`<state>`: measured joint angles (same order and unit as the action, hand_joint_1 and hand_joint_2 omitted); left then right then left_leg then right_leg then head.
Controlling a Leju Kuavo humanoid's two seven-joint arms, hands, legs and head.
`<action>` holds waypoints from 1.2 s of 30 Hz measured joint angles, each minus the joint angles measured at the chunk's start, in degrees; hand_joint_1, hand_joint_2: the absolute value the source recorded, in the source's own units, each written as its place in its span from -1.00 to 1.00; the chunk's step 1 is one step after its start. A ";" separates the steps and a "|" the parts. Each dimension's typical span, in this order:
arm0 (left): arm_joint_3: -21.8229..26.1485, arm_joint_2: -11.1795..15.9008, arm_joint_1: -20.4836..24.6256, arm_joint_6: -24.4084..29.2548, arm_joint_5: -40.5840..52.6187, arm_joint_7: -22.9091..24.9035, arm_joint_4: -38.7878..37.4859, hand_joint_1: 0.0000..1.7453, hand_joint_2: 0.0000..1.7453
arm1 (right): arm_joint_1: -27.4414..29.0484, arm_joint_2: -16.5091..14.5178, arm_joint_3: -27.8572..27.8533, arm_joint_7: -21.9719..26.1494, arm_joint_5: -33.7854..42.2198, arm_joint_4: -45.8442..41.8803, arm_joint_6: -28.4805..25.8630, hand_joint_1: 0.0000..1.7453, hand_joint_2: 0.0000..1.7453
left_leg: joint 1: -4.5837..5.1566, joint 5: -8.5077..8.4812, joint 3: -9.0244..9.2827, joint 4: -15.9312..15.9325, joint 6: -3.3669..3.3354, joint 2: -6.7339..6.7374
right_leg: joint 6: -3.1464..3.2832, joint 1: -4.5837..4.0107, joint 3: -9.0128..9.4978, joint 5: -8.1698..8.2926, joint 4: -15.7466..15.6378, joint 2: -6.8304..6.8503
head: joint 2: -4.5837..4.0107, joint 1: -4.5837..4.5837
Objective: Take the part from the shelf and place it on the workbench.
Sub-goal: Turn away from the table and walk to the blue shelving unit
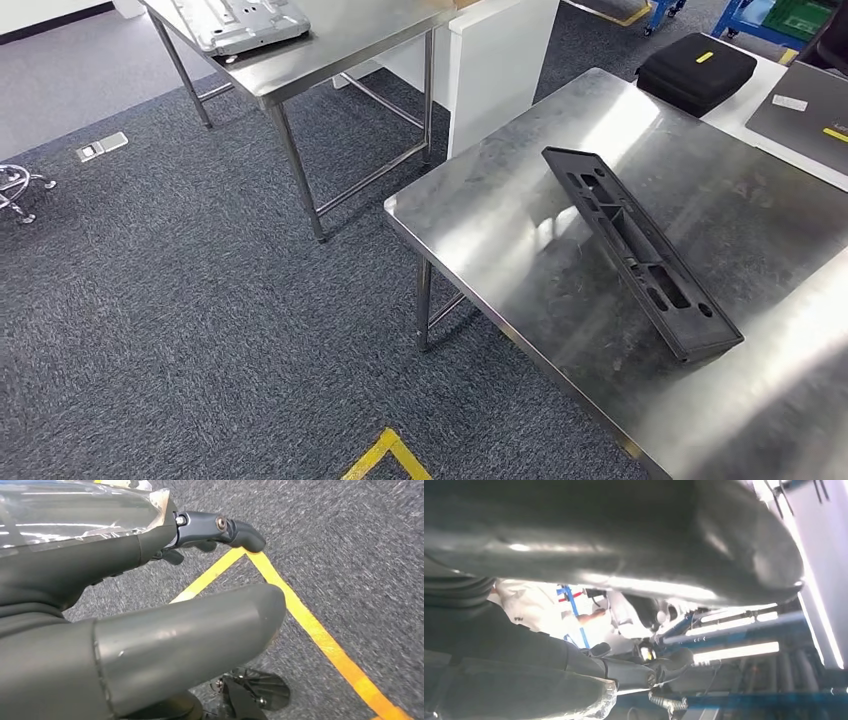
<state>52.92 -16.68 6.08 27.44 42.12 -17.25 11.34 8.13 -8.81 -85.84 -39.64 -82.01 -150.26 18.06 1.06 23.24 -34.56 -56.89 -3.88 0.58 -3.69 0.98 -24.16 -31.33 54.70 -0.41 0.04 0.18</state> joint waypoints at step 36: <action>2.35 0.52 -0.16 0.69 -2.26 -2.24 0.13 -1.00 -1.00 | 7.49 -3.93 -0.03 -0.02 9.26 8.27 -2.09 -1.00 -1.00 | -1.23 5.60 -0.57 -4.46 2.09 -0.06 | 1.34 1.16 -2.03 2.32 -0.30 0.30 | 0.00 -0.49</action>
<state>55.26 -16.16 5.93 28.13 39.86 -19.49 11.47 15.62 -12.74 -85.88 -39.65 -72.76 -141.99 15.97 -0.16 28.85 -35.13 -61.35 -1.80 0.53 -2.36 2.14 -26.19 -29.00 54.41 -0.11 0.04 -0.31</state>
